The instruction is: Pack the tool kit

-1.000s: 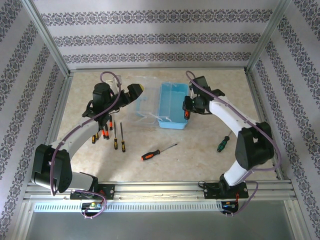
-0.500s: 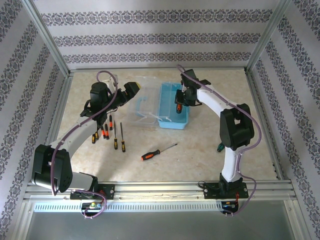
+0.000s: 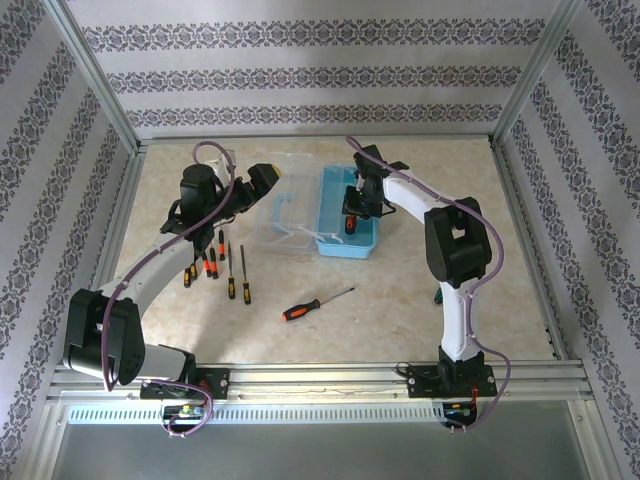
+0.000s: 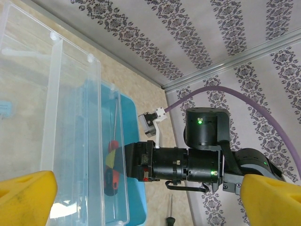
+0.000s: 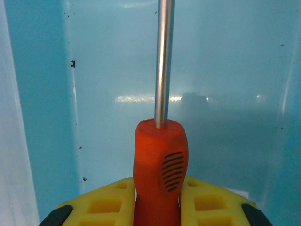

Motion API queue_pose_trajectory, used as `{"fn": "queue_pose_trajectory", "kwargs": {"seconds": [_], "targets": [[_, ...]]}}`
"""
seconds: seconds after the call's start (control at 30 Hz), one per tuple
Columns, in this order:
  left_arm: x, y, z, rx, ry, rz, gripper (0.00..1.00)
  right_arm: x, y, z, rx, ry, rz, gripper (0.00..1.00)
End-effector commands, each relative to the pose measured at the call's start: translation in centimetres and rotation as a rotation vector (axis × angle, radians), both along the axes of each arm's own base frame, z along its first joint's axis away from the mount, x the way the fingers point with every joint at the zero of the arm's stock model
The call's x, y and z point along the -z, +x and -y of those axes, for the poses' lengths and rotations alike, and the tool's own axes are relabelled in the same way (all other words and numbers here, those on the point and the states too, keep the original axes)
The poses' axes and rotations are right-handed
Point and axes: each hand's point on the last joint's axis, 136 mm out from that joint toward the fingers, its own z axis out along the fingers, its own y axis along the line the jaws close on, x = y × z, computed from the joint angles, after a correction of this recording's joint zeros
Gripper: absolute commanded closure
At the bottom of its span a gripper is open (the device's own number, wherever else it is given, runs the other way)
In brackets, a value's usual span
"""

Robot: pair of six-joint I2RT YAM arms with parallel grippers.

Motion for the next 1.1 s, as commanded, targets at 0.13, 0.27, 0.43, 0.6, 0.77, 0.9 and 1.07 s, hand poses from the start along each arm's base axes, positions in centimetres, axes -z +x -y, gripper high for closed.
{"fn": "queue_pose_trajectory", "kwargs": {"seconds": [0.13,0.27,0.43,0.6,0.77,0.9,1.07], "targets": [[-0.9,-0.1,-0.6,-0.008,-0.018,0.028,0.0,0.4,0.6,-1.0,-0.001,0.03,-0.021,0.8],[-0.9,0.0,-0.7,-0.009,-0.018,0.027,0.0,0.6,0.5,-0.9,0.0,0.024,-0.028,0.78],[-0.9,-0.1,-0.6,-0.007,-0.02,0.027,0.0,0.6,0.4,-0.8,-0.001,0.024,-0.028,0.74],[-1.1,-0.1,-0.7,-0.007,-0.021,0.031,0.0,-0.1,0.5,-0.8,0.002,0.033,-0.02,0.72],[-1.2,-0.1,-0.7,-0.007,-0.023,0.033,0.0,-0.9,0.4,-0.7,0.0,0.034,-0.008,0.69],[-1.1,-0.1,-0.7,-0.008,-0.023,0.033,0.0,-1.9,0.4,-0.7,0.001,0.041,0.008,0.66],[-1.2,-0.1,-0.8,-0.009,-0.024,0.033,0.0,-3.2,0.3,-0.7,-0.003,0.052,0.027,0.64]]}}
